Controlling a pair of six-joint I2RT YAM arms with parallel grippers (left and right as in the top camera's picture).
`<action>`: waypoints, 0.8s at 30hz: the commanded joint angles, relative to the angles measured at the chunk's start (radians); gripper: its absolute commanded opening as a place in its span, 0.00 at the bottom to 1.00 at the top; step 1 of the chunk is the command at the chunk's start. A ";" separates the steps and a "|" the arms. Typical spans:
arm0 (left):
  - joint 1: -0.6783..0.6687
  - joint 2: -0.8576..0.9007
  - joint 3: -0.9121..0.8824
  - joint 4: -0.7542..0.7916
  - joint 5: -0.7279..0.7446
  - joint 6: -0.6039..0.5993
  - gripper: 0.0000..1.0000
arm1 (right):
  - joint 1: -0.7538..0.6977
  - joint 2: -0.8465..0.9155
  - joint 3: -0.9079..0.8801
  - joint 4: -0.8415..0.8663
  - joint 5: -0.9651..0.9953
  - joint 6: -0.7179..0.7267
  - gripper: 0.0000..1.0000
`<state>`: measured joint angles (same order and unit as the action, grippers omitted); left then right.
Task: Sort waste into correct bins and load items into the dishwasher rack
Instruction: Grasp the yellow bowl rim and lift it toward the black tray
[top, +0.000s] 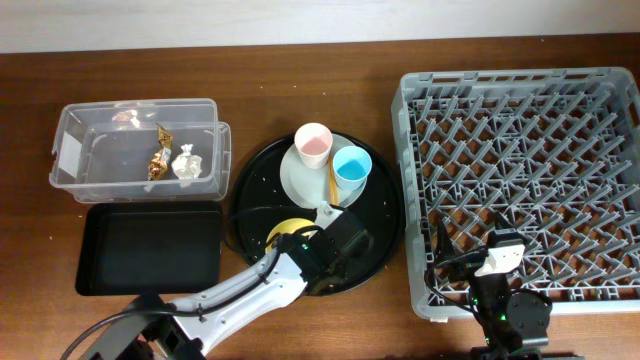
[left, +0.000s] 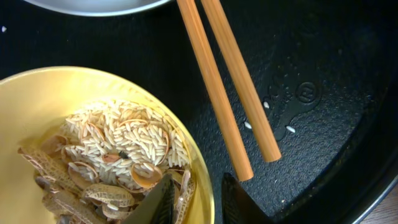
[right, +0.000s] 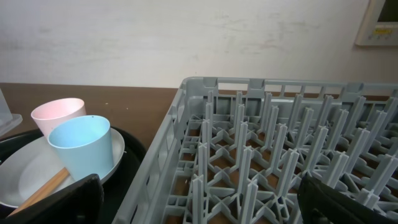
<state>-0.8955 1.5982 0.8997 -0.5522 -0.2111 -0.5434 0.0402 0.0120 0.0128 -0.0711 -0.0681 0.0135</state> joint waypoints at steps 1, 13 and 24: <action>0.001 0.006 0.018 0.013 -0.011 -0.010 0.25 | 0.005 -0.006 -0.007 -0.001 -0.002 -0.006 0.98; 0.001 0.019 0.018 0.026 -0.014 -0.010 0.17 | 0.005 -0.006 -0.007 -0.001 -0.002 -0.006 0.98; 0.001 0.061 0.034 0.042 -0.015 -0.009 0.17 | 0.005 -0.006 -0.007 -0.001 -0.002 -0.006 0.98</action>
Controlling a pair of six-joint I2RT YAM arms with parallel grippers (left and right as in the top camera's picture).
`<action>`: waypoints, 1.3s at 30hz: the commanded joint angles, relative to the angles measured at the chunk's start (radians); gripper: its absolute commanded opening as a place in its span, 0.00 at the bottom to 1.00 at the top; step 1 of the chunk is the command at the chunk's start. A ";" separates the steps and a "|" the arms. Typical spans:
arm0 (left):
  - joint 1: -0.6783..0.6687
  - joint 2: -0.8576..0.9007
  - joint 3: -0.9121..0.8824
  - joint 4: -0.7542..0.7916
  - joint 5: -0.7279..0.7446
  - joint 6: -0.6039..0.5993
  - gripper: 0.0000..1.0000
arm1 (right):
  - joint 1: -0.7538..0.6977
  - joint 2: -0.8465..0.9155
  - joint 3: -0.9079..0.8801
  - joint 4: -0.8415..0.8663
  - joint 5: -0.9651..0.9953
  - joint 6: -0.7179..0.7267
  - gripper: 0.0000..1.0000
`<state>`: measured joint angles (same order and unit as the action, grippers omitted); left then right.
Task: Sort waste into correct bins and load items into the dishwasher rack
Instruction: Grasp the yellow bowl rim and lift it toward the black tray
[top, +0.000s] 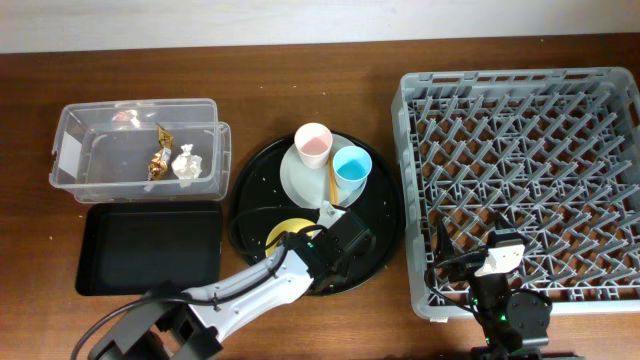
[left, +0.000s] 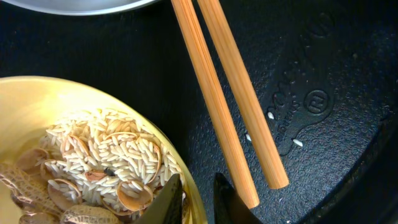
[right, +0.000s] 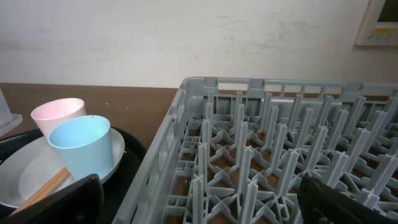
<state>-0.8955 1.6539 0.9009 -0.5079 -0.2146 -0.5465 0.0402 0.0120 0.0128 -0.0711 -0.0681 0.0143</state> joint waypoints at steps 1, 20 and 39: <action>0.001 0.002 0.039 -0.002 -0.011 -0.006 0.18 | 0.005 -0.006 -0.007 -0.001 -0.002 -0.007 0.98; 0.002 -0.053 0.060 -0.065 -0.022 0.048 0.01 | 0.005 -0.006 -0.007 -0.001 -0.002 -0.007 0.98; 0.449 -0.458 0.166 -0.354 0.303 0.245 0.00 | 0.005 -0.006 -0.007 -0.001 -0.002 -0.007 0.99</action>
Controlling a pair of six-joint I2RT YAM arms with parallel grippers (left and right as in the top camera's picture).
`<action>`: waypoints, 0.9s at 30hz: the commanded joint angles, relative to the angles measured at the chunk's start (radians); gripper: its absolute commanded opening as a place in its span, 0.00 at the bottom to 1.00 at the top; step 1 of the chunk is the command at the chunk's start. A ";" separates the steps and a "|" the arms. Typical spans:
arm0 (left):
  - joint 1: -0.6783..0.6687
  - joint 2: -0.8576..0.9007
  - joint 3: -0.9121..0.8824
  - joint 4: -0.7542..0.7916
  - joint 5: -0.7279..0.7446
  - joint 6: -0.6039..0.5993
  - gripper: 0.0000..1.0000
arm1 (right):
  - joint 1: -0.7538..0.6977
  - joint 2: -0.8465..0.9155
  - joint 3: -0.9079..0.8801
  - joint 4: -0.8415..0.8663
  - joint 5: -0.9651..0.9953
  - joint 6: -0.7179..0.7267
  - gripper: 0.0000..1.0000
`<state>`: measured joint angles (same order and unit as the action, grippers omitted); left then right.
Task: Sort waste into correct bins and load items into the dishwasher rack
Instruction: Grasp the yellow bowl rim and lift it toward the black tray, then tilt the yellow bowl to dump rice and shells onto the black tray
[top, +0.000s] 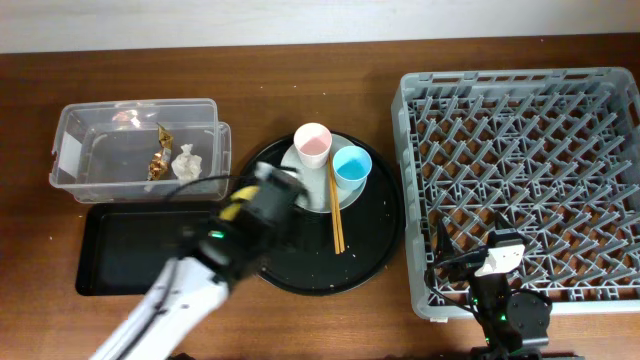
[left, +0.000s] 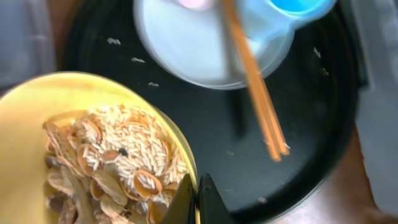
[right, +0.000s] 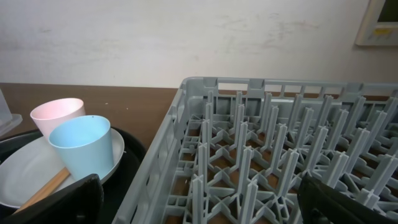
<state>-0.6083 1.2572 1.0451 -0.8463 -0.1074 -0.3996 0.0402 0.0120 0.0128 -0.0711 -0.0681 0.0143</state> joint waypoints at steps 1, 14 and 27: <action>0.217 -0.069 0.022 -0.021 0.238 0.116 0.00 | 0.005 -0.006 -0.007 -0.001 -0.002 -0.007 0.98; 0.977 -0.079 -0.037 -0.064 0.777 0.353 0.00 | 0.005 -0.006 -0.007 -0.001 -0.002 -0.007 0.98; 1.392 -0.078 -0.250 0.121 1.244 0.452 0.00 | 0.005 -0.006 -0.007 -0.001 -0.002 -0.007 0.98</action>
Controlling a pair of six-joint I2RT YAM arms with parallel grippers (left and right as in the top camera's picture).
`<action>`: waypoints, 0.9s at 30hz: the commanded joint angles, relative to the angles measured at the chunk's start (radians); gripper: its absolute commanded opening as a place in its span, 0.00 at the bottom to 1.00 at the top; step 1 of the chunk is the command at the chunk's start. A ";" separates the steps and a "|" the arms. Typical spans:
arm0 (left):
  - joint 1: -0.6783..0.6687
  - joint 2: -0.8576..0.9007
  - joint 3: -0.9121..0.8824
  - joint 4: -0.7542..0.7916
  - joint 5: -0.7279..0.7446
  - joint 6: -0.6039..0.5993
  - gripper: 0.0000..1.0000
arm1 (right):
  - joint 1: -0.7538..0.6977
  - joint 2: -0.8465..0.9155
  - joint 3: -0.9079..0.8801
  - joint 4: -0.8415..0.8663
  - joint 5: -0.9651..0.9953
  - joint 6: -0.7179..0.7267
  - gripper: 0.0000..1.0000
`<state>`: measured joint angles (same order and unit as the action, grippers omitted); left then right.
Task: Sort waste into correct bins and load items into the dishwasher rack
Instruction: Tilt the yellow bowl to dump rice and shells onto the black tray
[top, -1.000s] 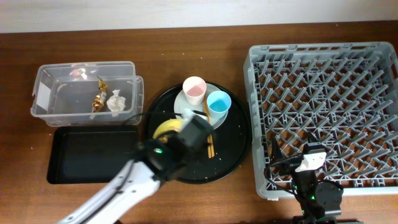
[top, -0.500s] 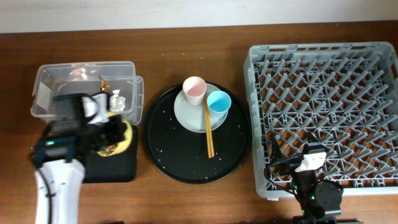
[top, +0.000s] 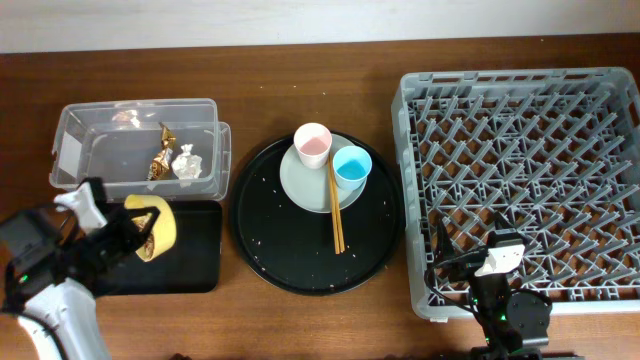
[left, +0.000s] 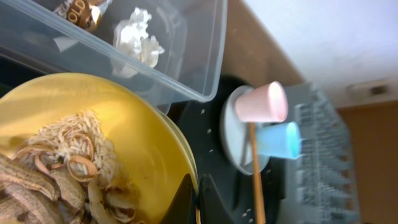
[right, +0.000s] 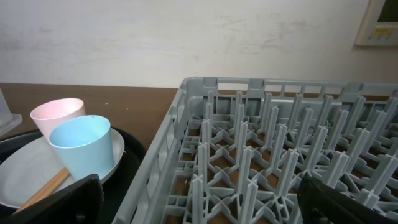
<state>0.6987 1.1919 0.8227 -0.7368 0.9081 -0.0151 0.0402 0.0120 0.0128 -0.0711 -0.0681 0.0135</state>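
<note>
My left gripper is shut on the rim of a yellow bowl of rice and peanut shells. From overhead the bowl hangs tilted over the black rectangular tray. On the round black tray a white plate carries a pink cup, a blue cup and chopsticks. My right gripper stands open at the front-left corner of the grey dish rack, with nothing between its fingers.
A clear plastic bin holding wrappers sits behind the rectangular tray. Stray rice grains dot the round tray. The brown table runs to a pale wall at the back.
My left gripper has moved left with the yellow bowl, from the left rim of the round tray to above the black rectangular tray. The bowl is now tilted. The right arm is still.
My left gripper straddled the rim of the yellow bowl on the round tray, beside the chopsticks, then stood closer around it. Later it held the bowl raised at the tray's left side. Now the bowl hangs over the rectangular tray. The right gripper stayed open by the rack.
</note>
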 joint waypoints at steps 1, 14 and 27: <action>0.109 -0.013 -0.032 0.013 0.237 0.081 0.00 | 0.005 -0.006 -0.007 -0.001 -0.002 -0.006 0.98; 0.167 0.184 -0.040 0.056 0.459 0.234 0.00 | 0.005 -0.006 -0.007 -0.001 -0.002 -0.006 0.98; 0.167 0.312 -0.040 0.055 0.619 0.323 0.00 | 0.005 -0.006 -0.007 -0.001 -0.002 -0.006 0.98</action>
<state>0.8600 1.4982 0.7887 -0.6865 1.4639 0.2752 0.0402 0.0120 0.0128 -0.0711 -0.0681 0.0139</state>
